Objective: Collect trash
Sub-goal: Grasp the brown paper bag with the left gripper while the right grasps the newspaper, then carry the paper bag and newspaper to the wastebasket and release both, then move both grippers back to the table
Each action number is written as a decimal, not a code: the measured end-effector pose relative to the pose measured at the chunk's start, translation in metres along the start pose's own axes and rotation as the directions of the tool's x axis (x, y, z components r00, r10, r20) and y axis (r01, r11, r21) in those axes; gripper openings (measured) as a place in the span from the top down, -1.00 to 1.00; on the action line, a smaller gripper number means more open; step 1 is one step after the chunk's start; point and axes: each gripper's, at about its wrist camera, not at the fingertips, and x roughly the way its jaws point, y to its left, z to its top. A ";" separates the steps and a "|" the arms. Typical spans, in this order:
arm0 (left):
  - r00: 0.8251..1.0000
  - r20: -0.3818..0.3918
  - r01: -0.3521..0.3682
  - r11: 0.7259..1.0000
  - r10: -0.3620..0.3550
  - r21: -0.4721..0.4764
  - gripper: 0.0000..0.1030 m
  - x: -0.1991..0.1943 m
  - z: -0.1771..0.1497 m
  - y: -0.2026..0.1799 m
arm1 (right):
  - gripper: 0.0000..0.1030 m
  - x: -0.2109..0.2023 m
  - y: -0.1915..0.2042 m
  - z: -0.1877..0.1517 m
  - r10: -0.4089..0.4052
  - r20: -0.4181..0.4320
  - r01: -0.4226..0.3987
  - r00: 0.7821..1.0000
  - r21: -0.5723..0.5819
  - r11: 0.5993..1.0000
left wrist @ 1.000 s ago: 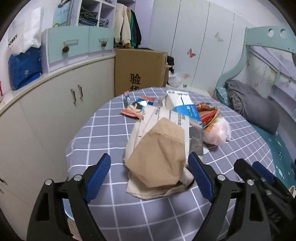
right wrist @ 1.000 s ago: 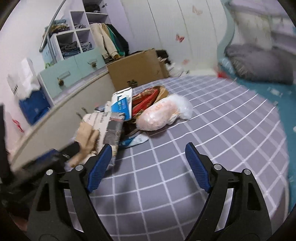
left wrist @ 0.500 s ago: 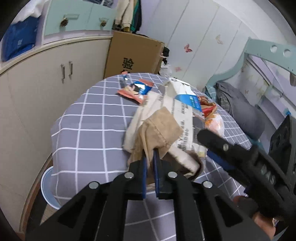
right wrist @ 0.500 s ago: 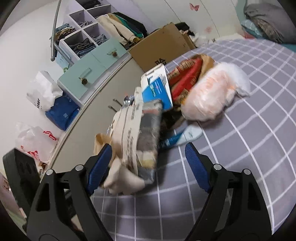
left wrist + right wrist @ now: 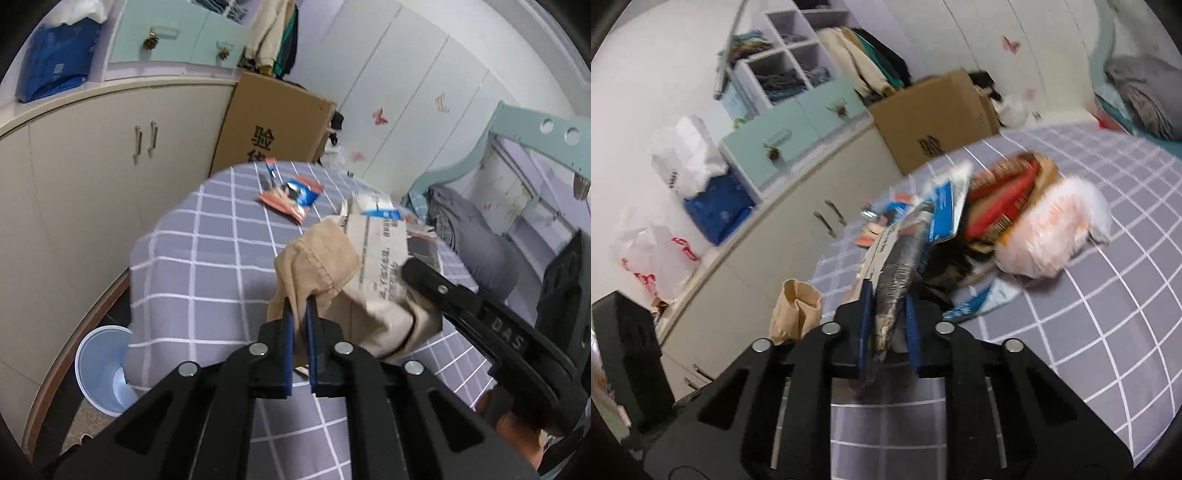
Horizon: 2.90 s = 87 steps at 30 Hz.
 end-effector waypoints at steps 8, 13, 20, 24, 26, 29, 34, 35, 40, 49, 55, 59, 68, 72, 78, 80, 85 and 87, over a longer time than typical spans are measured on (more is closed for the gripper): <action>0.995 0.100 0.008 0.997 0.000 -0.075 0.89 -0.051 0.011 0.040 | 0.89 -0.019 0.063 -0.001 0.076 0.056 -0.068 0.996 -0.133 0.989; 0.988 0.147 -0.036 0.991 0.055 -0.126 0.89 -0.078 0.011 0.080 | 0.89 -0.011 0.114 -0.011 0.140 0.029 -0.130 0.990 -0.217 0.967; 0.979 0.115 -0.137 0.959 0.170 -0.249 0.89 -0.092 0.001 0.163 | 0.89 0.042 0.176 -0.047 0.191 -0.094 -0.210 0.977 -0.296 0.932; 0.968 0.050 -0.219 0.920 0.248 -0.324 0.89 -0.085 -0.011 0.216 | 0.89 0.084 0.200 -0.082 0.194 -0.188 -0.247 0.963 -0.324 0.913; 0.959 0.009 -0.263 0.898 0.284 -0.352 0.89 -0.075 -0.019 0.242 | 0.89 0.112 0.210 -0.105 0.179 -0.240 -0.255 0.954 -0.338 0.906; 0.947 -0.066 -0.315 0.866 0.315 -0.387 0.89 -0.054 -0.032 0.277 | 0.89 0.149 0.217 -0.136 0.141 -0.306 -0.250 0.942 -0.354 0.901; 0.932 -0.202 -0.360 0.829 0.300 -0.427 0.89 -0.007 -0.056 0.328 | 0.89 0.209 0.212 -0.181 0.034 -0.374 -0.194 0.927 -0.399 0.896; 0.930 -0.221 -0.364 0.825 0.295 -0.432 0.89 0.002 -0.060 0.334 | 0.89 0.217 0.210 -0.187 0.015 -0.378 -0.183 0.926 -0.412 0.893; 0.917 -0.295 -0.379 0.823 0.270 -0.424 0.87 0.049 -0.066 0.352 | 0.89 0.251 0.194 -0.205 -0.040 -0.415 -0.152 0.909 -0.420 0.895; 0.905 -0.335 -0.404 0.779 0.263 -0.479 -0.29 0.069 -0.079 0.370 | 0.89 0.287 0.172 -0.220 -0.083 -0.448 -0.123 0.890 -0.410 0.904; 0.895 -0.358 -0.424 0.761 0.268 -0.491 -0.34 0.072 -0.090 0.378 | 0.89 0.294 0.169 -0.230 -0.082 -0.468 -0.129 0.880 -0.402 0.906; 0.886 -0.370 -0.442 0.750 0.279 -0.492 -0.34 0.069 -0.097 0.381 | 0.89 0.298 0.174 -0.234 -0.085 -0.479 -0.133 0.874 -0.403 0.906; 0.884 -0.358 -0.455 0.726 0.299 -0.516 -0.37 0.055 -0.097 0.393 | 0.87 0.307 0.183 -0.231 -0.060 -0.467 -0.143 0.882 -0.388 0.911; 0.885 -0.342 -0.458 0.714 0.315 -0.529 -0.37 0.044 -0.094 0.398 | 0.75 0.309 0.190 -0.225 -0.017 -0.442 -0.155 0.897 -0.350 0.924; 0.892 -0.303 -0.451 0.708 0.335 -0.544 -0.38 0.021 -0.085 0.395 | -0.04 0.294 0.198 -0.214 0.000 -0.393 -0.152 0.919 -0.354 0.923; 0.897 -0.285 -0.441 0.710 0.337 -0.549 -0.38 0.012 -0.080 0.389 | -0.04 0.287 0.202 -0.210 0.003 -0.394 -0.157 0.919 -0.360 0.920; 0.909 -0.192 -0.412 0.720 0.371 -0.558 -0.38 -0.024 -0.061 0.365 | -0.04 0.256 0.217 -0.192 0.019 -0.356 -0.162 0.934 -0.376 0.912; 0.911 -0.148 -0.399 0.729 0.385 -0.557 -0.38 -0.042 -0.053 0.353 | -0.04 0.239 0.223 -0.182 0.043 -0.336 -0.174 0.941 -0.373 0.911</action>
